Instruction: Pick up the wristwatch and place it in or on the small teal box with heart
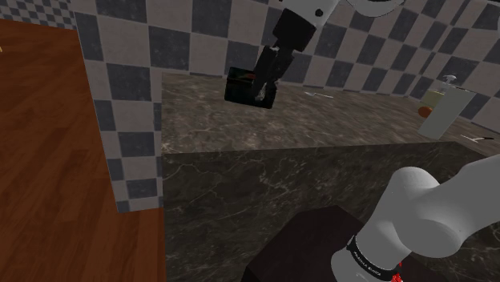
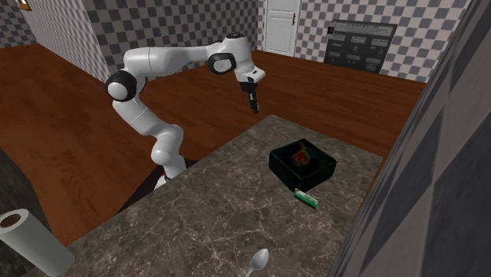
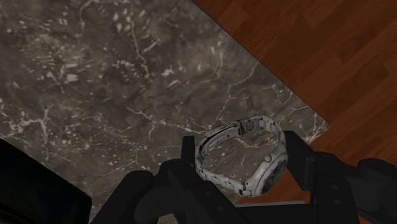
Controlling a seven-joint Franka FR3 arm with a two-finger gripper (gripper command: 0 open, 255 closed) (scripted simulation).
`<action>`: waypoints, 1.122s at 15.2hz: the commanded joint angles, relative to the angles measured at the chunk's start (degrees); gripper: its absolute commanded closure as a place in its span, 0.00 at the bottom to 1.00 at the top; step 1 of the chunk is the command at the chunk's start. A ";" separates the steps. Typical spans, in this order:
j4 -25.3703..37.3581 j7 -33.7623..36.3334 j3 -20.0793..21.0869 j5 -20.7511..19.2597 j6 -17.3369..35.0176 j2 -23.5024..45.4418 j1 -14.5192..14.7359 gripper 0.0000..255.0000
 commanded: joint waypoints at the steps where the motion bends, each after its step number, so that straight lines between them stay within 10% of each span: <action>1: 1.84 0.03 -0.18 -0.15 -1.53 0.34 -0.08 1.00; 17: 16.10 -8.93 -7.77 -1.76 -6.21 11.15 -2.80 1.00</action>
